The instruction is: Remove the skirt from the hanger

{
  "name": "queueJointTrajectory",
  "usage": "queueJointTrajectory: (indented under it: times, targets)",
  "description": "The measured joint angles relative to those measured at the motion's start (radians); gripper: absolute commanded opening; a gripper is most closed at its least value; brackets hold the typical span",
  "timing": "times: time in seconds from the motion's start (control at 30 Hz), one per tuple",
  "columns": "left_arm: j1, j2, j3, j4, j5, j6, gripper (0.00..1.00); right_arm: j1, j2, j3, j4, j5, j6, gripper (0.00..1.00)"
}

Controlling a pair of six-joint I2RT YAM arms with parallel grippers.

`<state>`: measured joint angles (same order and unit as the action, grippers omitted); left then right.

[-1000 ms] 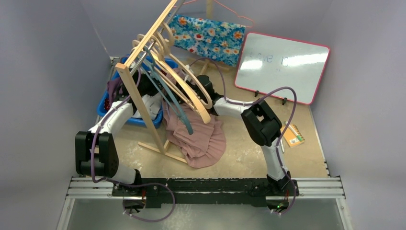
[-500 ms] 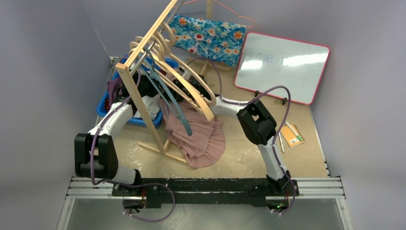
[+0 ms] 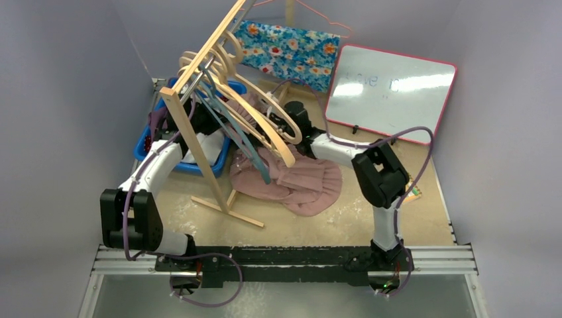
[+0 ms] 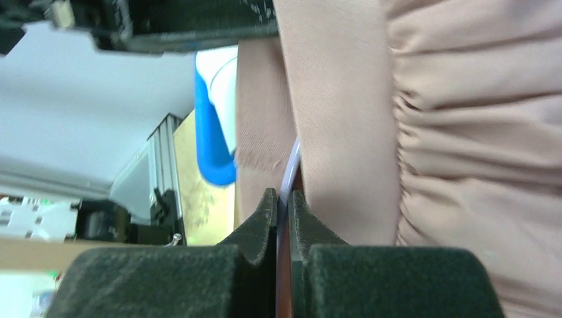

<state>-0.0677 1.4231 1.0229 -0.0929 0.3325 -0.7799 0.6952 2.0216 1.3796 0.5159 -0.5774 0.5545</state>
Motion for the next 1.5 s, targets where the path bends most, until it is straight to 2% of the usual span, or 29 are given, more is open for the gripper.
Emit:
queueJointTrajectory:
  times: [0.07, 0.2, 0.43, 0.9, 1.03, 1.23, 1.5]
  targets:
    - [0.0, 0.0, 0.014, -0.013, -0.001, 0.016, 0.0, -0.058, -0.069, -0.066, -0.01, -0.099, -0.035, 0.0]
    - [-0.01, -0.006, 0.027, -0.047, 0.0, 0.043, 0.0, -0.119, -0.142, -0.14, -0.035, -0.201, -0.104, 0.0]
    - [-0.013, -0.019, 0.027, -0.08, 0.013, 0.062, 0.0, -0.122, -0.196, -0.195, -0.106, -0.322, -0.286, 0.0]
    - [-0.013, -0.032, -0.01, -0.07, 0.042, 0.013, 0.0, -0.121, -0.221, -0.369, -0.015, -0.331, -0.425, 0.0]
    - [-0.013, -0.085, -0.024, -0.096, -0.016, 0.014, 0.0, -0.118, -0.26, -0.457, 0.053, -0.337, -0.432, 0.0]
    - [-0.013, -0.093, -0.024, -0.123, -0.018, 0.013, 0.0, -0.123, -0.427, -0.557, 0.084, -0.329, -0.422, 0.0]
    - [-0.004, -0.1, -0.024, -0.129, -0.044, 0.04, 0.0, -0.138, -0.425, -0.632, 0.121, -0.335, -0.392, 0.0]
